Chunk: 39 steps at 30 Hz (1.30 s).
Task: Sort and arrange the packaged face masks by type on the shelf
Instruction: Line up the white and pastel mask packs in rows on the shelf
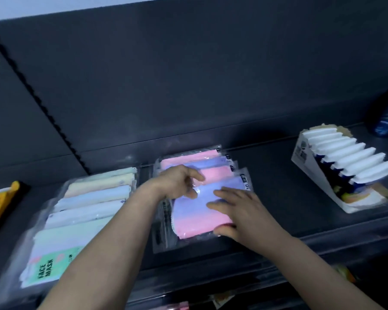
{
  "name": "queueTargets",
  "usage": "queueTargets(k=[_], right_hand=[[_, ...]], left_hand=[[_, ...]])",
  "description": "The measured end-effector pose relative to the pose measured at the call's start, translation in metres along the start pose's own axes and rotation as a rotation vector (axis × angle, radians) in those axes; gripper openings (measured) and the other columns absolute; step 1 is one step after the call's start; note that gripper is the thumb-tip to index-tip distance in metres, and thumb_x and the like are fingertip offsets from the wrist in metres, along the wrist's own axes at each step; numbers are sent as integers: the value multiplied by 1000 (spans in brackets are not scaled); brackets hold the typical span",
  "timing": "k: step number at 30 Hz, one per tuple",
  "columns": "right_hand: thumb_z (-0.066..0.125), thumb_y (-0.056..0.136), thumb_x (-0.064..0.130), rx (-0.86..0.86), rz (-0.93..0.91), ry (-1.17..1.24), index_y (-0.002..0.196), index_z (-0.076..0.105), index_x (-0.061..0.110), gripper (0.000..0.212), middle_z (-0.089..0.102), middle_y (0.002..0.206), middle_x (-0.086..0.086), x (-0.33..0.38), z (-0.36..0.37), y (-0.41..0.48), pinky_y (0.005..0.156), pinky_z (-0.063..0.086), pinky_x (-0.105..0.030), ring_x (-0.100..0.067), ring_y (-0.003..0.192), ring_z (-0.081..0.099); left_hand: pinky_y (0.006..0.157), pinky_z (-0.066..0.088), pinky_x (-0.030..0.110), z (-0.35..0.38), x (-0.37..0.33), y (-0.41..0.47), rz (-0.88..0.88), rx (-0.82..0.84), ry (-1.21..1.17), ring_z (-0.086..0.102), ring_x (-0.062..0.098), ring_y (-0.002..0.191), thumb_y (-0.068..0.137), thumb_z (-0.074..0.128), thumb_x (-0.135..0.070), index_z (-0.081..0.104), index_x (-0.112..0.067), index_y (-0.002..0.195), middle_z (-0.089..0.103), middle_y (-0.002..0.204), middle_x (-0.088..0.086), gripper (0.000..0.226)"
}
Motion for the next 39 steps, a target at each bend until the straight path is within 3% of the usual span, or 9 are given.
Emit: queueTargets(k=[2, 5, 10, 14, 18, 24, 30, 35, 39], right_hand=[[68, 62, 58, 30, 5, 18, 117, 61, 38, 58, 59, 128, 7, 4, 2, 3, 90, 39, -34, -16, 117, 54], [55, 64, 67, -19, 27, 118, 119, 59, 42, 60, 54, 131, 17, 3, 0, 9, 95, 19, -26, -9, 124, 43], [50, 70, 65, -39, 15, 297, 115, 61, 44, 51, 55, 125, 24, 2, 4, 11, 113, 16, -35, 2, 127, 37], [54, 71, 61, -28, 11, 312, 121, 58, 42, 54, 48, 137, 21, 3, 5, 10, 114, 19, -35, 6, 131, 27], [38, 67, 72, 52, 92, 191, 129, 45, 50, 66, 24, 150, 24, 9, 9, 3, 114, 1, -47, -4, 143, 3], [61, 62, 76, 141, 339, 127, 144, 16, 48, 97, -20, 155, 11, -7, 9, 7, 111, -8, -59, -27, 141, -26], [69, 55, 73, 147, 377, 280, 145, 20, 42, 107, -13, 158, 4, -9, 11, 12, 118, 12, -40, -24, 144, -3], [68, 60, 71, 146, 398, 342, 144, 24, 43, 99, -5, 158, 8, -14, 2, 12, 118, 11, -43, -24, 145, -5], [58, 78, 62, -28, 496, 423, 149, 12, 26, 92, 3, 159, -7, -37, -9, 24, 115, 20, -43, -25, 146, 5]], left_hand=[[95, 42, 29, -5, 9, 4, 53, -155, 51, 58, 15, 104, 75, 81, -23, 59, -29, 130, 61, 100, -8, 60], [116, 19, 43, -9, 13, 2, 28, -188, 255, 28, 18, 141, 84, 65, -52, 35, -39, 146, 38, 150, -12, 70], [110, 36, 31, 1, 24, 2, 22, 43, 124, 44, 16, 129, 78, 72, -54, 45, -40, 139, 54, 126, -12, 68], [115, 20, 49, -12, 17, 5, -76, -156, 215, 14, 23, 148, 83, 56, -66, 33, -43, 146, 19, 160, -10, 70], [119, 18, 46, 0, 21, 18, -138, -75, 277, 15, 29, 148, 89, 39, -70, 31, -41, 148, 20, 161, -3, 66], [120, 11, 51, 8, 37, 23, -97, -51, 268, 0, 25, 151, 85, 39, -74, 22, -40, 151, 12, 163, -3, 75], [121, 6, 45, 14, 42, 12, -67, -53, 271, -3, 26, 150, 85, 41, -73, 23, -40, 151, 8, 163, 1, 75], [121, 11, 44, 10, 41, 4, -83, -135, 192, 1, 22, 150, 85, 46, -71, 31, -37, 149, 13, 163, 1, 74], [119, 15, 53, 3, 32, -4, -261, -270, 135, 1, 31, 150, 84, 42, -74, 21, -28, 152, 4, 164, 6, 84]])
Point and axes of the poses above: each hand's wrist, its own y-axis towards the middle knuckle, its own z-axis out of the palm, x = y × z, the point moved 5 cm from there along y, towards the middle knuckle
